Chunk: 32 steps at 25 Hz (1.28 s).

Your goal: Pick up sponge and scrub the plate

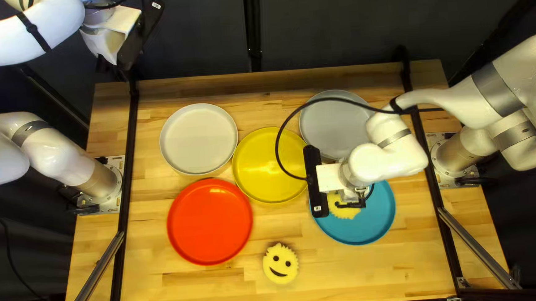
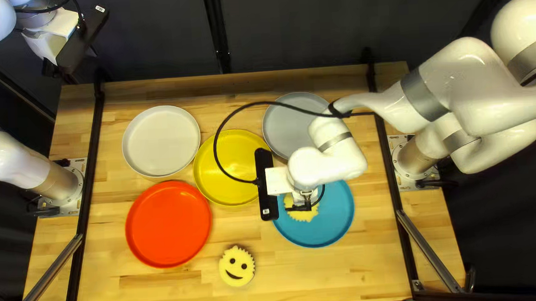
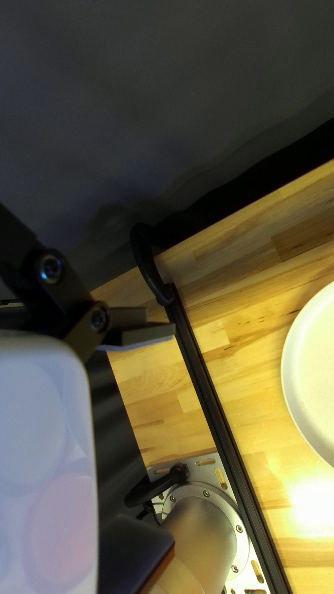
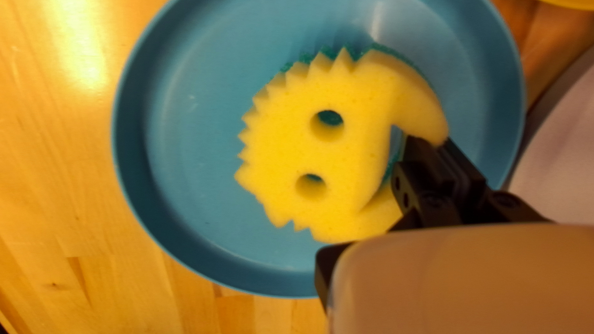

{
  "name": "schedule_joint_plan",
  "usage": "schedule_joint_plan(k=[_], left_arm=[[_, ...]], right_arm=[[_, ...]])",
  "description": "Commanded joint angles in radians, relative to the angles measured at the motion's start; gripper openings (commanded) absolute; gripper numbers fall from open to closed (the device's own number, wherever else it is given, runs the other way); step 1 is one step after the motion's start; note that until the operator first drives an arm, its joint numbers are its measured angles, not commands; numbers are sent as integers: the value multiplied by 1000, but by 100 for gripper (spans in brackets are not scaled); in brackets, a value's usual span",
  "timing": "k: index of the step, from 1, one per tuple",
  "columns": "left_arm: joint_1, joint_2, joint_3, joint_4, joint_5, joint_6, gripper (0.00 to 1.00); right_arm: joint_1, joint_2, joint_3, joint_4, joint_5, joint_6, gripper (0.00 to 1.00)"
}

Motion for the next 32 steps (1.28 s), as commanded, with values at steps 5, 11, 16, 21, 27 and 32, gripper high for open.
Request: schedule_joint_plan(k=[5,11,16,21,27,32], left_arm=[[0,0,0,0,0,0,100],[0,0,0,0,0,0,100],[0,0,0,0,0,0,100],[0,0,0,0,0,0,100],[0,0,0,0,0,0,100],[0,0,0,0,0,0,100]], right_arm=[[-66,40,-24,-5,-5,-50,0],[-133,24,-17,-9,18,-90,0],[-160,25,-14,-17,32,-85,0],[-104,59,-46,-18,36,-38,0],[-3,85,-88,-27,50,24,0],[49,91,-92,-43,50,55,0]])
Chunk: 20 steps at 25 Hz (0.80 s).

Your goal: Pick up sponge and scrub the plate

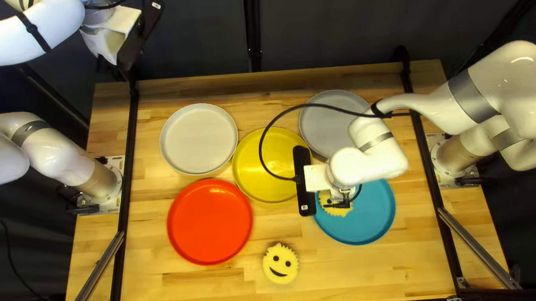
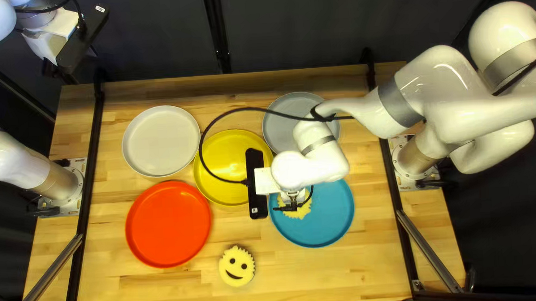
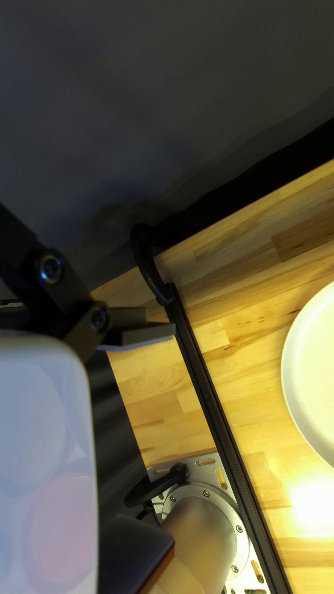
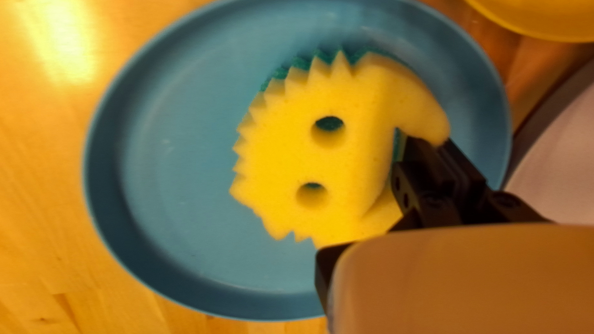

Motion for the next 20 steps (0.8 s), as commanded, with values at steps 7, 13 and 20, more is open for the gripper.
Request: schedule_joint_plan(k=[7,13,20], left_arm=[[0,0,0,0,0,0,100],[0,0,0,0,0,0,100],[0,0,0,0,0,0,100]], right_arm=[[-57,-65,103,-55,-50,-33,0],[-139,-121,176,-112,-76,-41,0],[-148,-164,210,-144,-72,-13,0]])
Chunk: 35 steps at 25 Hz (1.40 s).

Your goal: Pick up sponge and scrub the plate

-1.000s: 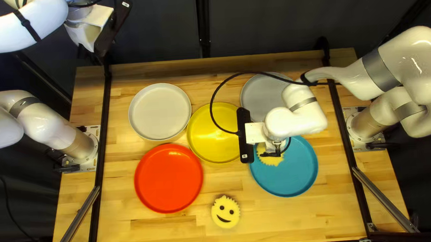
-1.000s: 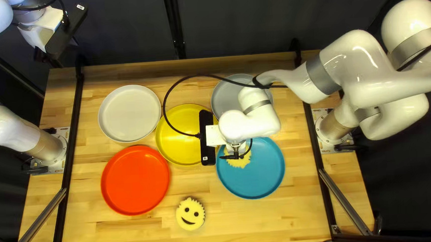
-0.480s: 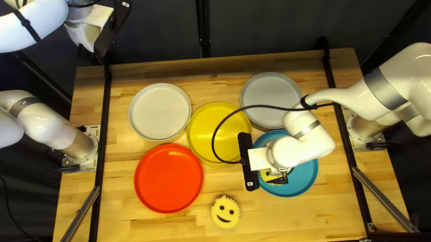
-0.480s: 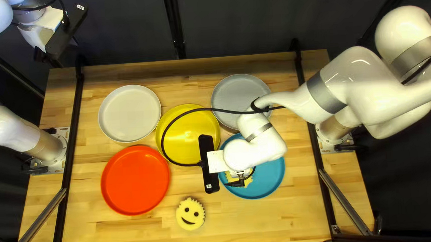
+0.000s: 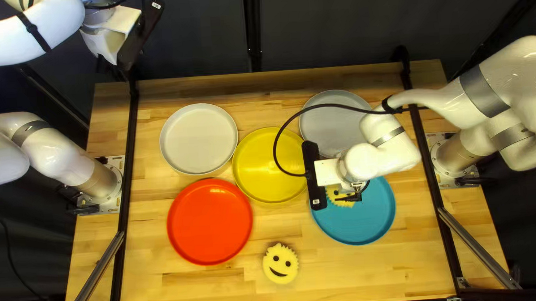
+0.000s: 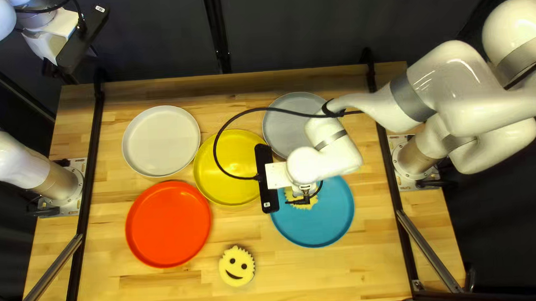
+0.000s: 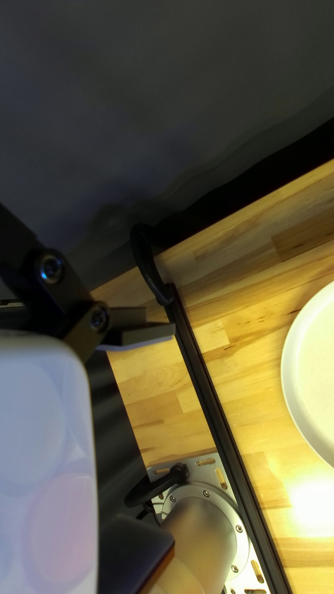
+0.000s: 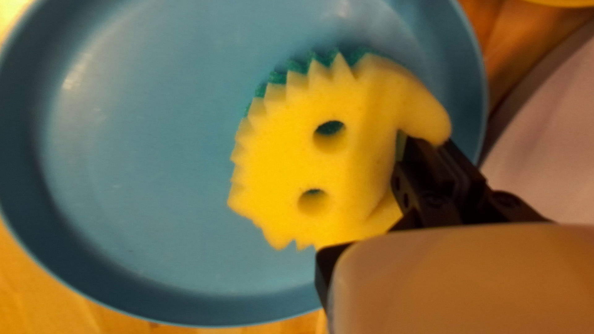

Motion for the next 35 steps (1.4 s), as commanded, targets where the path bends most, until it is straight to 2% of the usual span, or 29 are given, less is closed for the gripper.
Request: schedule_joint_plan(k=[1,9,13,21,24,30,35], left_arm=[[0,0,0,0,0,0,100],[0,0,0,0,0,0,100],[0,0,0,0,0,0,100],[0,0,0,0,0,0,100],[0,0,0,0,0,0,100],[0,0,0,0,0,0,100],[0,0,0,0,0,0,100]], right_arm=[[22,-14,9,-10,5,27,0],[150,-9,-4,1,20,95,0],[234,34,-44,1,27,146,0],[308,75,-90,-16,41,188,0],[284,52,-61,-27,34,172,0],[145,-54,68,-76,-27,68,0],[77,-108,117,-116,-56,-3,0]])
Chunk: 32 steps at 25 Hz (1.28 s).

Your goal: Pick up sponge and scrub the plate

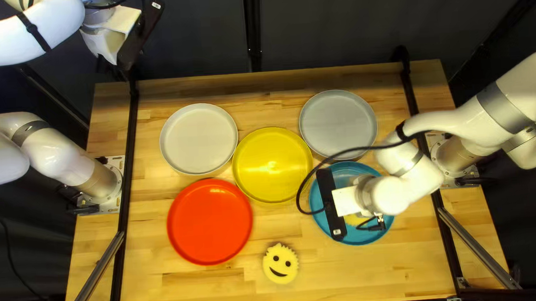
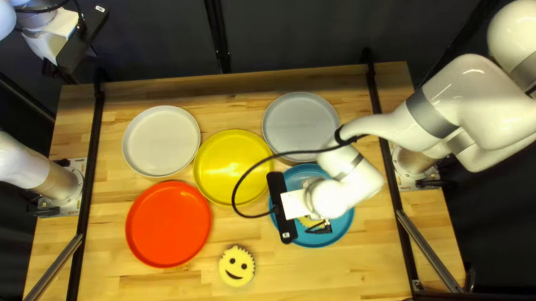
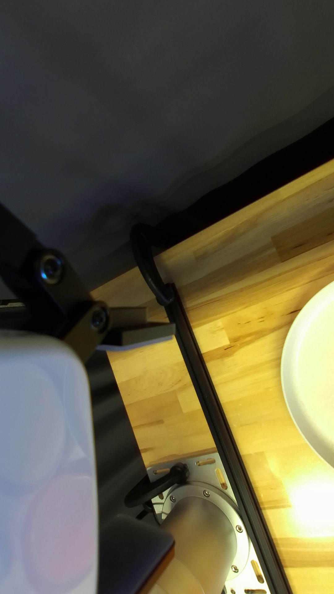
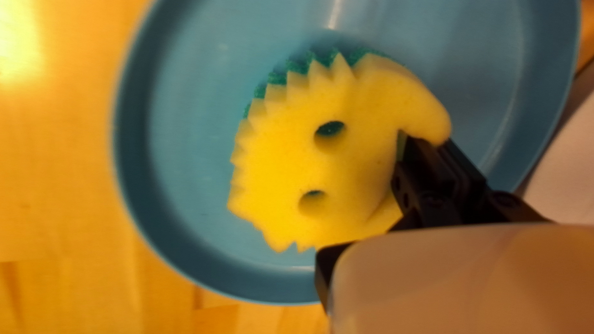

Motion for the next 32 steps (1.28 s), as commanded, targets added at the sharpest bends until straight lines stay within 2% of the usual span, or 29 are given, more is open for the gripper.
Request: schedule_joint_plan(k=[1,4,9,15,20,26,32], left_arm=[[0,0,0,0,0,0,100],[0,0,0,0,0,0,100],[0,0,0,0,0,0,100],[0,0,0,0,0,0,100],[0,0,0,0,0,0,100],[0,0,0,0,0,0,100],[0,0,0,0,0,0,100]], right_arm=[[-41,-38,35,-35,-27,-56,0],[-45,-44,46,-56,-40,-77,0],[9,-37,47,-62,-49,-75,0],[156,20,-8,-34,-14,-20,0],[233,20,-26,-18,29,-4,0],[173,-18,24,-46,0,-69,0],[20,-61,110,-65,-97,-266,0]])
